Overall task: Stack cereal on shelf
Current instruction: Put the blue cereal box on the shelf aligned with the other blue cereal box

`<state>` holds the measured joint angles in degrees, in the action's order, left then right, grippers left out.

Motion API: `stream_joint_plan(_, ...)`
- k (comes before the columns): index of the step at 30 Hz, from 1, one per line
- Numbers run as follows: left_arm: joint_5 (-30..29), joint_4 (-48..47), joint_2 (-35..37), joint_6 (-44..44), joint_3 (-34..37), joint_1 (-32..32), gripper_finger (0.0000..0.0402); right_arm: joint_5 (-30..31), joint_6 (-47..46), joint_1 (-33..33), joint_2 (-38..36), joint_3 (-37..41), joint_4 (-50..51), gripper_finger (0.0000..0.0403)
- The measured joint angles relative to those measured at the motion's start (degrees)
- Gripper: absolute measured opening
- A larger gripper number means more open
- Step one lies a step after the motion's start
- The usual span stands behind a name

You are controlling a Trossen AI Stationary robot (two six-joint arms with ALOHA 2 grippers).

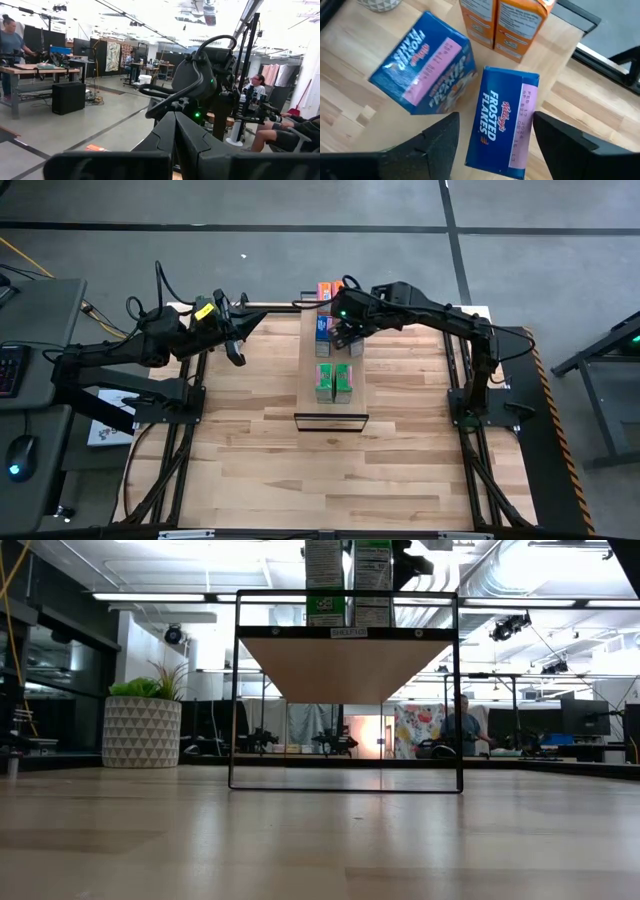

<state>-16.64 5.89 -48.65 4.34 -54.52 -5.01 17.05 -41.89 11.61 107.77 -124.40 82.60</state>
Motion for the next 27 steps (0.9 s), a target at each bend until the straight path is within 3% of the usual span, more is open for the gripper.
stream_joint_plan(8, -0.1, 0.0, 0.0, -1.2, 0.0, 0.0, 0.0000, 0.9, 3.8, 0.0, -0.2, -1.3, -0.3, 0.0248)
stream_joint_plan(19, -0.4, 0.1, 0.0, -1.6, 0.0, 0.0, 0.0000, 2.5, 12.5, -0.5, -0.6, -10.7, 1.1, 0.0241)
stream_joint_plan(23, -0.9, 0.3, 0.0, -1.6, 0.0, 0.0, 0.0000, 3.7, 13.8, -2.2, -4.7, -6.6, 1.5, 0.0208)
stream_joint_plan(27, -2.5, 0.3, 0.0, -1.6, 0.0, -0.1, 0.0000, 7.9, 13.3, -3.9, -8.9, -1.1, 2.5, 0.0140)
